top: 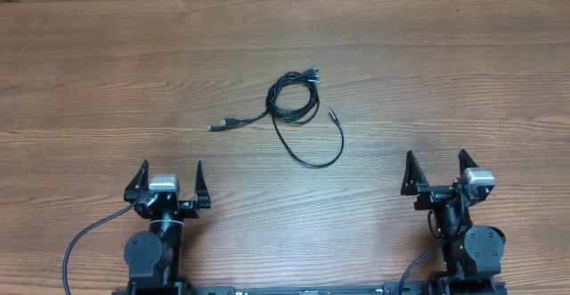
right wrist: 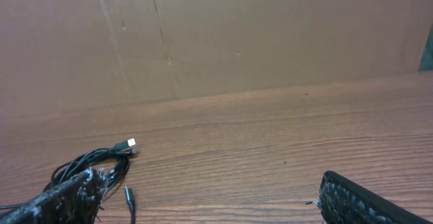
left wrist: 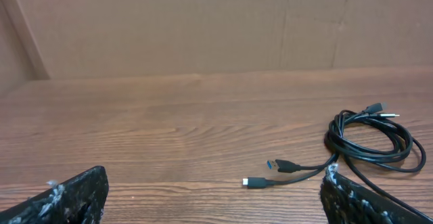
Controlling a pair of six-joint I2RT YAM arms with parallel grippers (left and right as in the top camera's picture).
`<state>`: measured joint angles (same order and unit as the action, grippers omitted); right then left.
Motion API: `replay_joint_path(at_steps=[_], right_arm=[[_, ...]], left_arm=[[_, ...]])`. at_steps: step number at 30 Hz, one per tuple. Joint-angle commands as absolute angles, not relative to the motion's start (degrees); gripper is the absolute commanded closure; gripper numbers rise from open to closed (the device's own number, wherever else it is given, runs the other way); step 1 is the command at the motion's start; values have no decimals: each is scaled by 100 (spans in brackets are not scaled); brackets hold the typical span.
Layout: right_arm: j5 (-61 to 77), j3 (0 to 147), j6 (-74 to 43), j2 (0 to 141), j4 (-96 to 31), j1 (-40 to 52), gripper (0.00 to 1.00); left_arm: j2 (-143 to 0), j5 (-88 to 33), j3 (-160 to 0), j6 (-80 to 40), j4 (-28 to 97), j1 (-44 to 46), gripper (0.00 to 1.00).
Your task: Untangle cables
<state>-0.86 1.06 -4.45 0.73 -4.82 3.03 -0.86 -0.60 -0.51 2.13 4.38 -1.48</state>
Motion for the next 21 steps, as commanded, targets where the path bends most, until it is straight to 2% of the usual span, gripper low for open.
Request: replay_joint_path(at_steps=[1,10,14,17,21], right_arm=[[-204,47,-443,16,-429,285,0],[-27,51,-576,16,508,287,0],[32,515,-548,16,78,287,0],[32,1052,-550,23,-497,287,0],[183,1664,-565,167,-508,287,0]], left_arm=[[-25,1,-32,344,445,-106,1],[-25,152,-32,445,272,-110,0],[-25,-1210,-292,237,-283,-110,0],[-25,-1363,-801,12,5,-108,1],[-38,-1358,-1994,-1,1013,-108,1]])
